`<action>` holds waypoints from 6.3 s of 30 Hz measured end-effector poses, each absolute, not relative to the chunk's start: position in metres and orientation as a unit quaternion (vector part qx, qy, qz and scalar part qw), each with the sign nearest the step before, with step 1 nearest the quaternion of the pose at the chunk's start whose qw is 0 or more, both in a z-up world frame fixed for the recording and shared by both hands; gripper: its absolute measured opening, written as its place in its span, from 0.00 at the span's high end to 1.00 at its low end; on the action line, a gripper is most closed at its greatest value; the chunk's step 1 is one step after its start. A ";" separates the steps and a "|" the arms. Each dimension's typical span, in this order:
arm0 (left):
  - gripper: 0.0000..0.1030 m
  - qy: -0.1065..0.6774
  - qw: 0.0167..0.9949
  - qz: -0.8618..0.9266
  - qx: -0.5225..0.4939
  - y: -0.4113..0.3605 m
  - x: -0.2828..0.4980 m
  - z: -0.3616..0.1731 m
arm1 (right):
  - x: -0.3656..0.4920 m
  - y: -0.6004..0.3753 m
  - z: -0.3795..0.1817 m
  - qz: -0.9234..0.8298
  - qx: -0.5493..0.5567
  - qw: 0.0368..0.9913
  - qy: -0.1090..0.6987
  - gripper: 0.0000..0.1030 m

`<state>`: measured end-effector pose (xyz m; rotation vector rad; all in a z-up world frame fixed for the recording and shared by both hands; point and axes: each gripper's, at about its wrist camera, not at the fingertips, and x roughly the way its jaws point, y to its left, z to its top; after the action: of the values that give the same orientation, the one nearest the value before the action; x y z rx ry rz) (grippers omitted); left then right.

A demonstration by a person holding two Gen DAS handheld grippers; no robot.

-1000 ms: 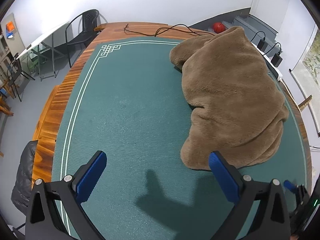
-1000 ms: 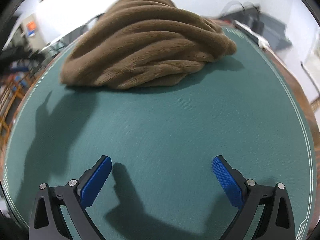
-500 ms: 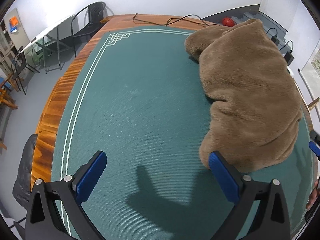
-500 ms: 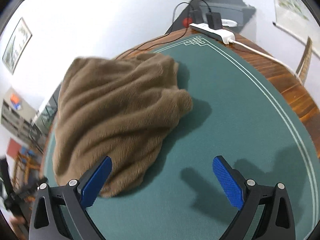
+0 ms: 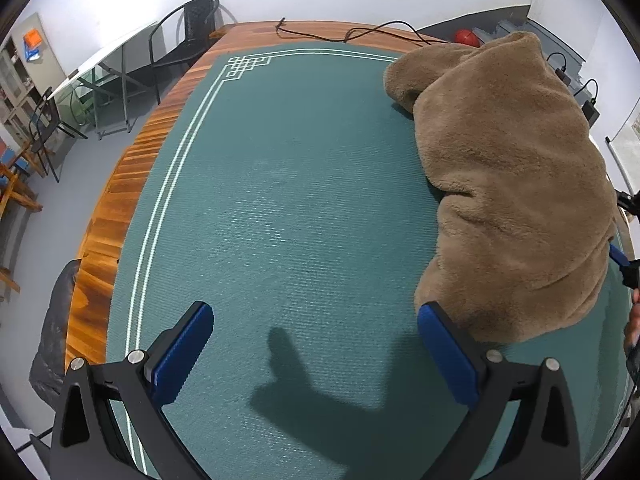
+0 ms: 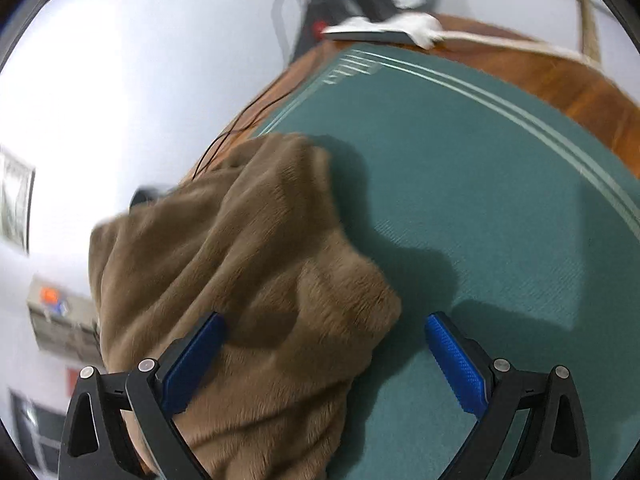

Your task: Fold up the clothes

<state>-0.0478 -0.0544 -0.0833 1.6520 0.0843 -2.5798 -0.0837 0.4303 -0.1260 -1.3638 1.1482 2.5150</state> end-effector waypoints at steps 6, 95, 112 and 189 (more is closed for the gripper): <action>0.01 0.036 0.053 -0.837 0.544 -0.064 -0.045 -0.084 | -0.095 0.417 -0.131 0.813 -0.441 -0.007 0.381 0.10; 0.01 0.044 0.051 -0.865 0.498 -0.088 0.015 -0.033 | -0.183 0.393 -0.160 0.730 -0.387 -0.158 0.541 0.24; 0.01 0.001 0.037 -0.894 0.447 -0.157 0.068 0.007 | -0.198 0.087 -0.070 0.604 -0.407 -0.606 0.320 0.24; 0.84 -0.438 -0.297 -0.737 0.420 -0.140 -0.124 -0.064 | 0.027 0.119 -0.093 0.772 -0.479 -0.235 -0.346 0.84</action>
<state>-0.1237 -0.1402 -0.0636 1.6471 -1.7186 -2.8898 0.0272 0.1186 -0.0931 -1.7812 -1.2869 2.8728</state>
